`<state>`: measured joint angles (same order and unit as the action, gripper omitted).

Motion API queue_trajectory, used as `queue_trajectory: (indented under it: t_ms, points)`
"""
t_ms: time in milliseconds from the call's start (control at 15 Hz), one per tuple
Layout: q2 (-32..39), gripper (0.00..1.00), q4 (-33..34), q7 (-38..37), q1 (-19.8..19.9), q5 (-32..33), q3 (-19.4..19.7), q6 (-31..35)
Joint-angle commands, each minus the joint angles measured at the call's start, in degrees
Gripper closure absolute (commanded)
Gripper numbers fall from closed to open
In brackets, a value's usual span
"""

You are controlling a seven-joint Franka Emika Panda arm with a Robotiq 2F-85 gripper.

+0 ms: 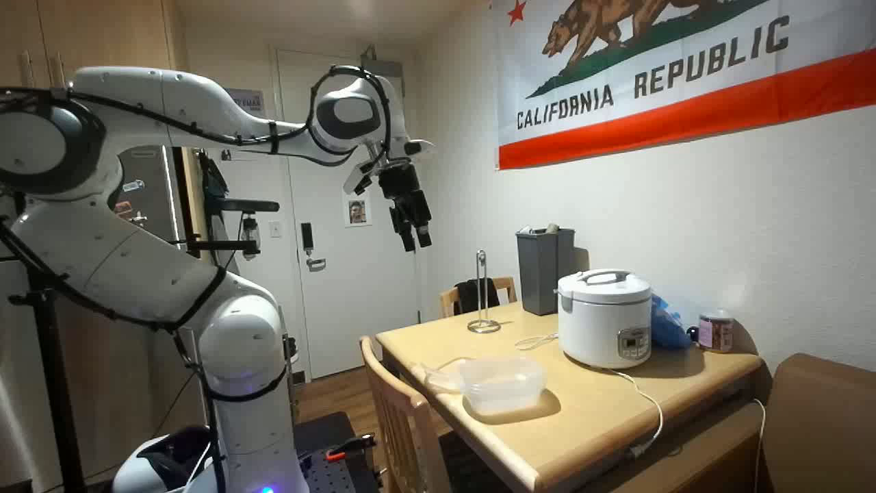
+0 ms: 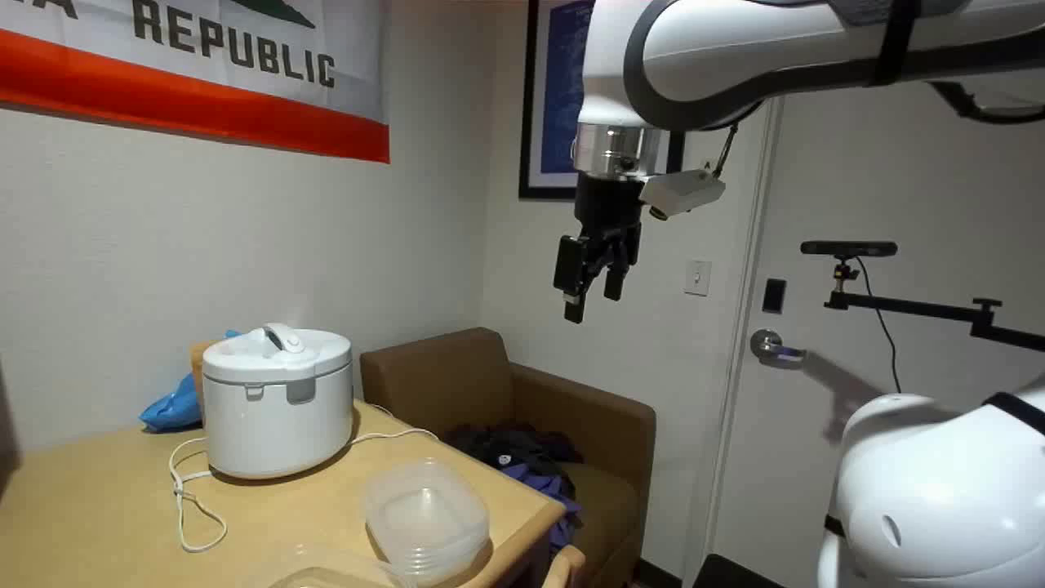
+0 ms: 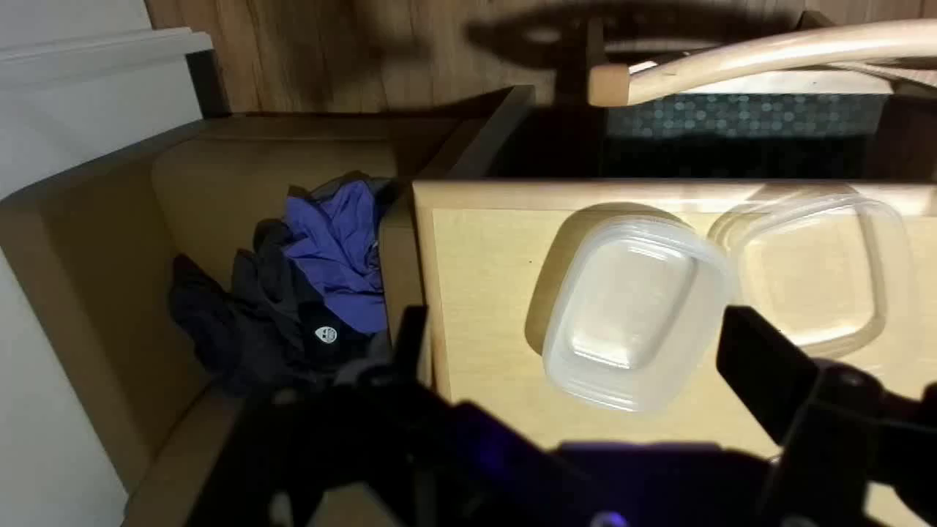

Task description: Put the solo bowl on the stack of bowls

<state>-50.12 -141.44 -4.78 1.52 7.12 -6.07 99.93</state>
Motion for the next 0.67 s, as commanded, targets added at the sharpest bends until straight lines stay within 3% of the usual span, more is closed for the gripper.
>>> queue_trajectory:
  t_ms: [0, 400, 600]
  points:
    - [0.11, 0.00, 0.12, -0.46, -0.75, 0.43, 0.47, -0.14]
    - [0.11, 0.00, 0.12, -0.46, -0.76, 0.43, 0.47, -0.14]
    - [1.76, 0.00, 2.60, 1.48, -2.56, 1.57, -1.24, 0.53]
